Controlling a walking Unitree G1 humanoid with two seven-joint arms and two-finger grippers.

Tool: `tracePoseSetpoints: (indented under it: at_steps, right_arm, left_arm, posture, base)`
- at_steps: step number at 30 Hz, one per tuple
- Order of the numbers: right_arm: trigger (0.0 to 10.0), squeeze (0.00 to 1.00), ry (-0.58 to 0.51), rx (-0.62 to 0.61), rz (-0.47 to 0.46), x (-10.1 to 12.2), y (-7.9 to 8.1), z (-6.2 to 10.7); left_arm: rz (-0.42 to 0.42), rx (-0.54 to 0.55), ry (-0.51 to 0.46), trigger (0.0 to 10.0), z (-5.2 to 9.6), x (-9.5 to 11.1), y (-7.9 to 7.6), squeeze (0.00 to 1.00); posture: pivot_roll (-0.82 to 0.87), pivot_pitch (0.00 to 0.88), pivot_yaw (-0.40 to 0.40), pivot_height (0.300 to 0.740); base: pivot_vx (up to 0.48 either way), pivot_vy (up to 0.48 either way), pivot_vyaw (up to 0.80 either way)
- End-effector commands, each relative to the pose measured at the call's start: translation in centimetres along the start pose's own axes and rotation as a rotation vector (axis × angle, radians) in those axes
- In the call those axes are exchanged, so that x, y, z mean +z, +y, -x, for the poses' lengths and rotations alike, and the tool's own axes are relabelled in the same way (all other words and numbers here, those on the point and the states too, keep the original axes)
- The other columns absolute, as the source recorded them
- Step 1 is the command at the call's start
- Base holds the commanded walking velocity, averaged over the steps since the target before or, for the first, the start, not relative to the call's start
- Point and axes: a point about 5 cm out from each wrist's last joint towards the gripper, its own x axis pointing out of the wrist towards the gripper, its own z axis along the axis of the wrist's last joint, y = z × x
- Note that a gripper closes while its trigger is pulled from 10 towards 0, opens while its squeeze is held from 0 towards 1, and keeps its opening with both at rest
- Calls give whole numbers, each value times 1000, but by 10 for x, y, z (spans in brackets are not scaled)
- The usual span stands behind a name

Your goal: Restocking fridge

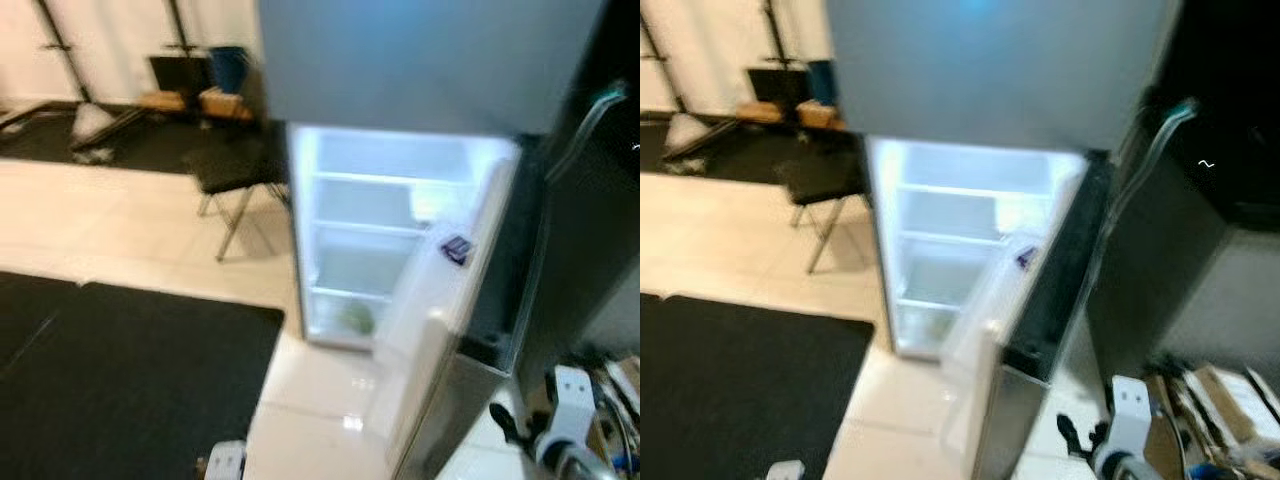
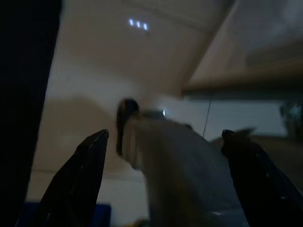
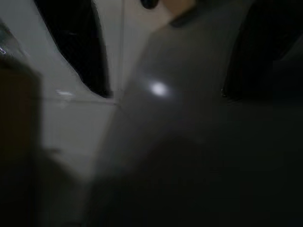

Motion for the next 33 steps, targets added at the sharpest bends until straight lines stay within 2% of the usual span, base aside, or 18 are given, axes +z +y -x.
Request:
tracePoseSetpoints:
  at_steps: [1,9,10,12,15,16,21,22,24,26,29,32,33]
  right_arm:
    - [10000,0,3,16,9,-1,1,0]
    - [10000,0,-21,136,4,3,13,-3]
    - [10000,0,-48,231,19,10,25,-7]
    - [10000,0,-60,268,27,13,31,-9]
    - [10000,0,-130,353,21,32,48,-17]
    - [10000,0,-130,353,21,32,48,-17]
    - [10000,0,-300,466,28,80,83,-29]
    - [10000,0,-300,466,28,80,83,-29]
    - [10000,0,-426,423,55,116,101,-34]
    - [10000,0,-477,381,83,132,107,-35]
    - [10000,0,-500,312,103,139,105,-36]
    - [10000,0,-472,246,92,138,99,-38]
    - [10000,0,-416,230,118,128,94,-39]
  left_arm:
    - [-14,-15,19,10000,-1,-4,-5,0]
    - [-34,-18,46,10000,-1,-8,-6,0]
    - [-34,-19,57,10000,-1,-12,-7,0]
    - [-33,-19,61,10000,-1,-13,-7,0]
    - [-36,-16,68,10000,0,-16,-7,0]
    - [-36,-16,68,10000,0,-16,-7,0]
    - [-39,-11,71,10000,0,-16,-7,0]
    - [-39,-11,71,10000,0,-16,-7,0]
    - [-50,-11,74,10000,-1,-15,-8,0]
    - [-54,-9,72,10000,-1,-14,-9,0]
    - [-52,-4,67,10000,-2,-13,-8,0]
    - [-43,5,58,10000,-2,-12,-8,0]
    - [-44,5,58,10000,-2,-12,-9,0]
  posture:
    - [-29,0,-41,740]
    - [-36,0,-39,740]
    - [-32,0,-41,740]
    - [-32,0,-42,740]
    - [-28,0,-43,740]
    - [-28,0,-43,740]
    - [-24,0,-43,740]
    - [-24,0,-43,740]
    - [-23,0,-42,740]
    - [-19,0,-46,740]
    - [-20,0,-46,740]
    - [-17,0,-48,740]
    - [-17,0,-50,740]
  base:
    - [0,0,750]
    - [0,0,745]
    - [0,0,731]
    - [0,0,731]
    - [0,0,733]
    - [0,0,738]
    - [0,0,733]
    - [0,0,725]
    - [0,0,719]
    - [0,0,697]
    - [0,0,585]
    - [0,0,0]
    - [0,0,0]
